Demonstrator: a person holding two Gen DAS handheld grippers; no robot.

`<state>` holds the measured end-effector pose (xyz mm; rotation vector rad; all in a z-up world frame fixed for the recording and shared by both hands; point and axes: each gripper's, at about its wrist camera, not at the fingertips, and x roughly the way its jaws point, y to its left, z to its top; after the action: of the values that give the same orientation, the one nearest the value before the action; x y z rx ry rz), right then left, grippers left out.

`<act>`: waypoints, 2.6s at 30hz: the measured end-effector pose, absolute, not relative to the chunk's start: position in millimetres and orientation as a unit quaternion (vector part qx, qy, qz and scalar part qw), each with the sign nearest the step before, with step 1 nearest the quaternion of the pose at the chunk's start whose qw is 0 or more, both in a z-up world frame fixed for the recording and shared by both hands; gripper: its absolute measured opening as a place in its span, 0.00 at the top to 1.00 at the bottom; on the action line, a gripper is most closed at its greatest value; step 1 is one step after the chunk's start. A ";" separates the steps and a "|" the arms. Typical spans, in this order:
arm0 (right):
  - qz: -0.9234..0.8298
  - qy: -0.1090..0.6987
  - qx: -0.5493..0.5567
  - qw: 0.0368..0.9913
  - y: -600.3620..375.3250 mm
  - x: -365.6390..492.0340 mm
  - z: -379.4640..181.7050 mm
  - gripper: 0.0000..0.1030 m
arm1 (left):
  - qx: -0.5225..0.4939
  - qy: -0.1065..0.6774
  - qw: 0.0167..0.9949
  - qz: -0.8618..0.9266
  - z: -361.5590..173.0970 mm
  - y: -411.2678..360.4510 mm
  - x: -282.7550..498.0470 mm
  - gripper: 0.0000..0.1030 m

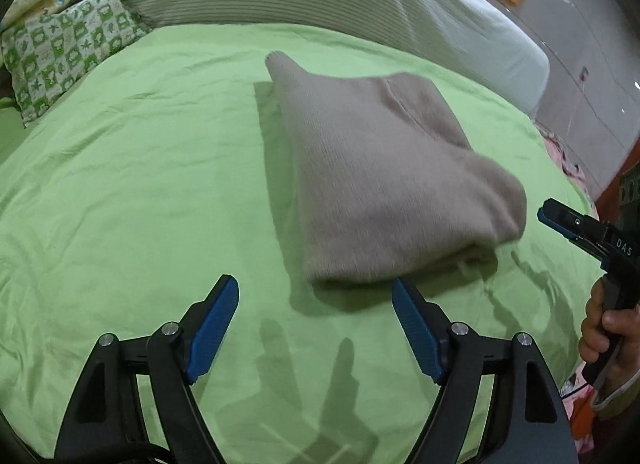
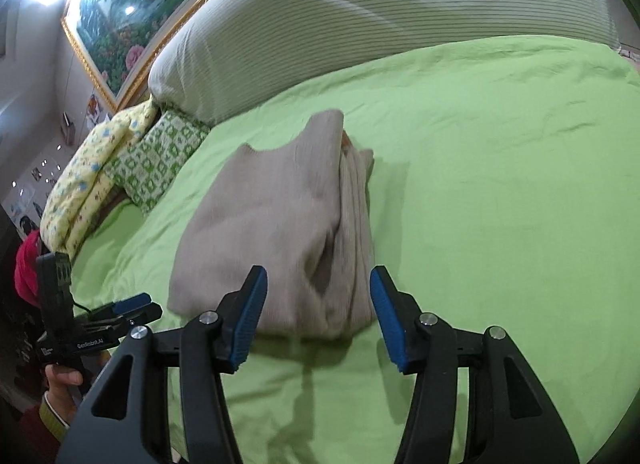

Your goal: Fold small clothes

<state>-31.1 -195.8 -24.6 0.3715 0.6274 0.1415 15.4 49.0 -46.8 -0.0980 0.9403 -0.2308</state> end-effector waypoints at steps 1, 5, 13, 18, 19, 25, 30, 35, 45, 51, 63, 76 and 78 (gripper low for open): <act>0.070 0.307 0.182 0.932 -194.7 -32.8 -26.8 0.47 | -0.041 0.453 0.884 -0.108 -49.9 47.4 14.9 0.23; 0.078 0.306 0.188 0.930 -189.8 -35.5 -36.2 0.47 | -0.014 0.449 0.888 -0.094 -56.8 39.4 17.5 0.23; 0.093 0.313 0.166 0.931 -175.3 -26.5 -41.0 0.53 | 0.023 0.444 0.894 -0.057 -66.9 27.2 32.2 0.27; 0.094 0.317 0.162 0.930 -171.2 -16.6 -43.2 0.61 | 0.006 0.451 0.890 -0.057 -73.7 26.3 37.0 0.41; 0.093 0.324 0.160 0.928 -171.0 -12.2 -45.4 0.61 | 0.007 0.452 0.890 -0.056 -76.3 25.0 36.5 0.45; 0.115 0.345 0.167 0.917 -170.5 -1.0 -52.0 0.91 | -0.002 0.448 0.890 -0.079 -72.8 21.9 39.7 0.78; 0.133 0.290 0.153 0.935 -181.3 -11.5 -5.7 0.92 | -0.035 0.442 0.892 -0.090 -65.7 31.2 39.9 0.89; 0.129 0.311 0.094 0.937 -184.0 -11.3 -9.9 0.92 | -0.070 0.452 0.885 -0.089 -75.7 41.3 41.2 0.89; 0.091 0.384 0.081 0.915 -181.9 0.6 -70.8 0.92 | -0.075 0.459 0.881 -0.091 -82.1 42.0 44.4 0.88; 0.089 0.396 0.111 0.907 -187.5 -0.4 -66.7 0.88 | -0.064 0.467 0.876 -0.106 -71.5 41.2 33.3 0.82; 0.072 0.347 0.170 0.920 -222.3 12.7 -8.3 0.59 | -0.087 0.418 0.883 -0.194 -4.4 16.8 29.3 0.51; 0.126 0.376 0.165 0.903 -235.1 168.9 2.9 0.59 | 0.001 0.428 0.844 -0.322 -32.9 -121.0 71.9 0.51; 0.130 0.389 0.162 0.898 -234.3 181.3 -2.9 0.59 | -0.004 0.440 0.838 -0.323 -40.9 -126.6 78.6 0.51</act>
<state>181.3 -234.3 -2.9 0.3345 0.8048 0.2695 78.6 -126.6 -40.9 -0.0094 0.9303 -0.6826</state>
